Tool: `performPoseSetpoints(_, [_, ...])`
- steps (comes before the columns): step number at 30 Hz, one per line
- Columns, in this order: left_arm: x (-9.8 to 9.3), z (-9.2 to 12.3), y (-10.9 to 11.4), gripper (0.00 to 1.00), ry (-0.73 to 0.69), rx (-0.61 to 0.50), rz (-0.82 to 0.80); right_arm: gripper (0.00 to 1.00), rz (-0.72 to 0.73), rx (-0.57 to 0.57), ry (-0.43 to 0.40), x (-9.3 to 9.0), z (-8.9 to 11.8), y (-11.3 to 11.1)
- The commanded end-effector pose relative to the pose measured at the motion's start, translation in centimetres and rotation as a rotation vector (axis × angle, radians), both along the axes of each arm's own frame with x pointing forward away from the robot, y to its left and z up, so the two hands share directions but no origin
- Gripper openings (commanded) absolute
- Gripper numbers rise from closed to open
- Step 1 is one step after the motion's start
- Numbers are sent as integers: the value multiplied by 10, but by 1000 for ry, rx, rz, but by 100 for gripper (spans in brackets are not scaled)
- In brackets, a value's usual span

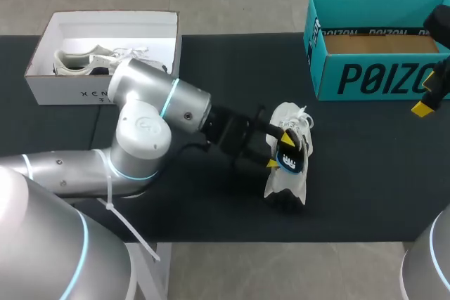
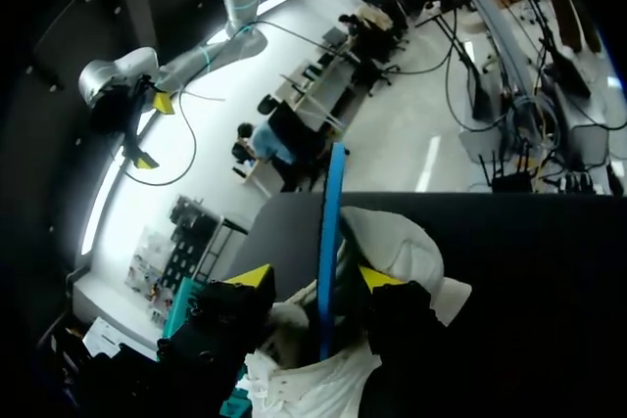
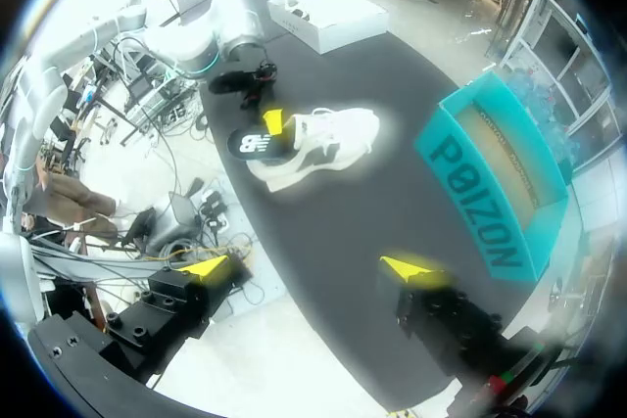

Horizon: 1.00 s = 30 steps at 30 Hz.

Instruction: Take the shoe out of the shoebox, open the shoe tongue, remove and reinsert the insole, then place the shoe into the shoebox

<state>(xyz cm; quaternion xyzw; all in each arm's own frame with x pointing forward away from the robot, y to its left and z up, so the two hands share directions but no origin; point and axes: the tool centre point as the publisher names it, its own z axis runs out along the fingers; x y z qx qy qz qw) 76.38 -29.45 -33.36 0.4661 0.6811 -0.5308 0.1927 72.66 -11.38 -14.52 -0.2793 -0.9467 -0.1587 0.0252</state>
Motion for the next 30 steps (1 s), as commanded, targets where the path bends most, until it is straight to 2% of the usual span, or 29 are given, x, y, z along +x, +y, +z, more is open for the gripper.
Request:
performPoseSetpoints(1, [1, -3, -5, 21, 4, -4, -6, 100, 1, -2, 5, 2, 0, 0])
performPoseSetpoints(2, [1, -3, -5, 5, 4, -5, -8, 100, 1, -2, 5, 2, 0, 0])
performPoseSetpoints(3, [1, -3, -5, 0, 6, -7, -10, 100, 1, -2, 5, 2, 0, 0])
performPoseSetpoints(13, [7, -6, -3, 0, 0, -3, -38, 100, 1, -2, 5, 2, 0, 0])
performPoseSetpoints(23, [36, -8, -7, 0, -99, -1, -34, 100, 1, -2, 5, 2, 0, 0])
performPoseSetpoints(26, [34, -12, -10, 0, -98, -4, -38, 100, 1, -2, 5, 2, 0, 0])
performPoseSetpoints(30, [16, -24, -13, 0, -59, 2, -65, 100, 1, -2, 5, 2, 0, 0])
